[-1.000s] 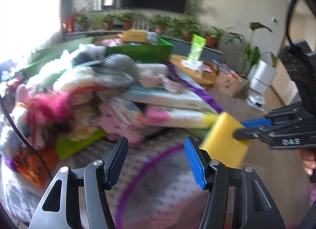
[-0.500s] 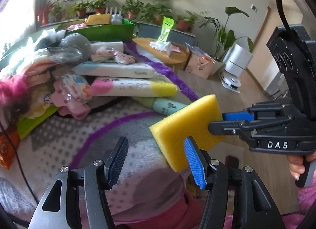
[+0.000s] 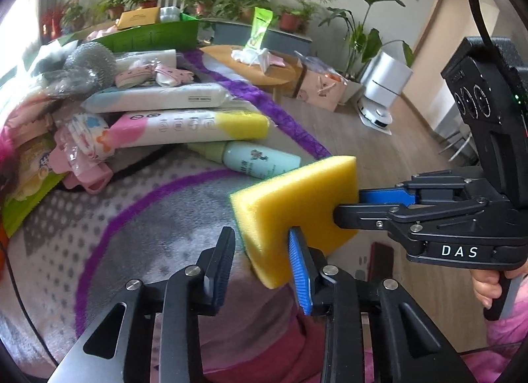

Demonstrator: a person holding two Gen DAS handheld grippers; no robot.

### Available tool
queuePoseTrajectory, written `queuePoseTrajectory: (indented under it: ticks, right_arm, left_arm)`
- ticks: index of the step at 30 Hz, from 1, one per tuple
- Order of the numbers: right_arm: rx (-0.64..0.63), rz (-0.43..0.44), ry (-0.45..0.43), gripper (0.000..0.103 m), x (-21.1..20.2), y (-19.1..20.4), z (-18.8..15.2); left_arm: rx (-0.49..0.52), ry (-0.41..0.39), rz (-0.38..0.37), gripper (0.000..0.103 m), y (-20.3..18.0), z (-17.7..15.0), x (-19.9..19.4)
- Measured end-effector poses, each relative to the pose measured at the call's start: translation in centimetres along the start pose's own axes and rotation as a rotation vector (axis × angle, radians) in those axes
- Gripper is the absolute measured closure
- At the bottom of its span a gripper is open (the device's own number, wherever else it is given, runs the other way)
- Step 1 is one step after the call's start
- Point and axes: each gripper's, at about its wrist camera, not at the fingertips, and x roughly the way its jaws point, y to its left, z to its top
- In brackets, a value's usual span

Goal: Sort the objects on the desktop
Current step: 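Carry the yellow sponge in the right gripper over the green box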

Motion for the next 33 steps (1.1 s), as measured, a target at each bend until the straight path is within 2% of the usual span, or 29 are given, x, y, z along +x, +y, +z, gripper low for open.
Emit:
queuePoseTrajectory:
  ticks: [3,11,15,22,27,33]
  right_arm:
    - [-0.011,0.000,-0.006,0.077,0.1,0.1,-0.2]
    - [-0.026,0.012,-0.024,0.077,0.2,-0.1,-0.6]
    - [-0.039,0.020,-0.040,0.077,-0.7,0.6,-0.8]
    - [-0.082,0.051,-0.115,0.073,-3.1,2.1,-0.1]
    - [-0.090,0.101,-0.216,0.073,-3.9,3.0,1.7]
    - [-0.132,0.110,-0.269,0.073,-4.6,4.1,4.2]
  left_arm:
    - [-0.004,0.024,-0.021,0.069,-0.2,0.0,0.6]
    - [0.047,0.014,0.015,0.069,-1.1,0.1,0.2]
    - [0.086,-0.037,0.048,0.069,-1.8,0.5,-1.3]
    - [0.094,-0.128,0.092,0.069,-1.5,1.5,-4.1]
    - [0.089,-0.190,0.142,0.069,-0.5,2.9,-5.4]
    - [0.109,-0.259,0.187,0.069,0.6,4.9,-7.1]
